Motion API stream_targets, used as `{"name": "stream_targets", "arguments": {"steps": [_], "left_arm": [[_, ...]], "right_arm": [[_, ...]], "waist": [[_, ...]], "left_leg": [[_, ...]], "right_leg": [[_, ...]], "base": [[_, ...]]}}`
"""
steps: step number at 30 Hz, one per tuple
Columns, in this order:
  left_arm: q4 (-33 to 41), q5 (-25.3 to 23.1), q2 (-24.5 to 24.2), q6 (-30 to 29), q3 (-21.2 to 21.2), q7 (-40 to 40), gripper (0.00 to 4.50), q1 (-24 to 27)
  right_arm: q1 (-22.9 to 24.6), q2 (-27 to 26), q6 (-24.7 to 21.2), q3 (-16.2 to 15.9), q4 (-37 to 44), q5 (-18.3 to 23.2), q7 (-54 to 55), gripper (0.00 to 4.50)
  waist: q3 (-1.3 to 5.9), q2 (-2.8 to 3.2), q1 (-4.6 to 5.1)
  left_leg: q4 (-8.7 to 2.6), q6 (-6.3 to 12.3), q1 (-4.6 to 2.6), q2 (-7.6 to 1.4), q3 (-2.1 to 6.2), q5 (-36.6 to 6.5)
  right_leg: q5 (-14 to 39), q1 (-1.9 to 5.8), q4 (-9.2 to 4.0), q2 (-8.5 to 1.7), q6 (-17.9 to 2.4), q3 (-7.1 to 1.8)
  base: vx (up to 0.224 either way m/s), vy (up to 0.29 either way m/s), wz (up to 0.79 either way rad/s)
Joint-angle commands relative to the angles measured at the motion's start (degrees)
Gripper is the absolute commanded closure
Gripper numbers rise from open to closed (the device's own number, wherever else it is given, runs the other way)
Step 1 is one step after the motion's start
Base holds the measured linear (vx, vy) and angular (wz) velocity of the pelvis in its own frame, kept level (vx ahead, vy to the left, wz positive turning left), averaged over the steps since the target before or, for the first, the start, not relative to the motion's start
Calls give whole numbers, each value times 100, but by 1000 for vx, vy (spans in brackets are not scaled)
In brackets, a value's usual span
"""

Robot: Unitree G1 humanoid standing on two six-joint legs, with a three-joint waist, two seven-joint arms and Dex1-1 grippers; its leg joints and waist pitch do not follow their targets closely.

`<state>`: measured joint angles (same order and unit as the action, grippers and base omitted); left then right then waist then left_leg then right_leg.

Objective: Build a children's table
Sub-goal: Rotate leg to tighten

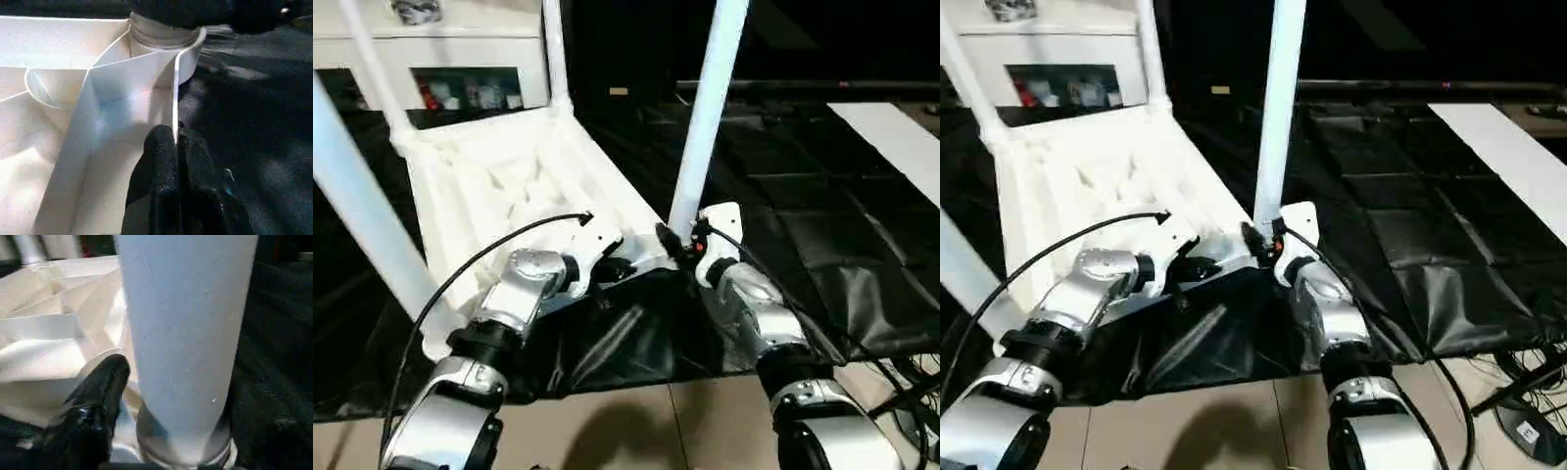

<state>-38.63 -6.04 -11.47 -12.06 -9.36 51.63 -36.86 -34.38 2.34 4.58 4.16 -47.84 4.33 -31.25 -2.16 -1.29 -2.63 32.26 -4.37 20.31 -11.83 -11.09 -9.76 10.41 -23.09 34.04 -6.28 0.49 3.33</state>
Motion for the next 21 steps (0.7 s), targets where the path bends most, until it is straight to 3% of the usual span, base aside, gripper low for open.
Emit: {"name": "stream_targets", "arguments": {"steps": [1,7,9,11,13,21], "left_arm": [[68,177,70,278,-123,168,450,-28],[-14,346,-517,782,-112,1216,450,0],[-41,409,-603,885,-89,1431,450,-23],[-73,482,-667,995,-97,1666,450,-35],[-95,557,-705,1000,-117,1870,450,-39],[-134,767,-756,1006,-160,2531,450,-54]], "right_arm": [[52,-155,-66,-512,-92,-51,-786,117],[-109,874,23,-831,-128,-56,-2724,117],[-137,1050,-92,-903,-108,-29,-3232,117],[-162,1186,-173,-976,-102,-27,-3694,117],[-175,1276,-140,-1063,-103,-48,-3991,117],[-371,1384,99,-1313,-336,-214,-4451,192]], "waist": [[294,-24,-35],[343,-2,-93],[381,13,-155],[385,2,-168],[368,-5,-223],[320,-10,-302]], "left_leg": [[-401,240,20,-100,42,-1827],[-335,426,15,-114,17,-1282],[-252,679,36,-132,-16,-552],[-224,781,48,-122,-24,-448],[-221,848,35,-142,-35,-560],[-282,407,-3,-168,-32,-1222]], "right_leg": [[1486,220,-438,-168,-1109,-182],[695,272,-336,-157,-1420,-156],[-469,286,-184,-116,-1755,-136],[-693,290,-155,-107,-1847,-128],[-516,273,-165,-133,-1889,-126],[653,229,-256,-177,-1669,-153]], "base": [[0,0,0],[0,0,0],[0,0,0],[0,0,0],[0,0,0],[0,0,0]]}}
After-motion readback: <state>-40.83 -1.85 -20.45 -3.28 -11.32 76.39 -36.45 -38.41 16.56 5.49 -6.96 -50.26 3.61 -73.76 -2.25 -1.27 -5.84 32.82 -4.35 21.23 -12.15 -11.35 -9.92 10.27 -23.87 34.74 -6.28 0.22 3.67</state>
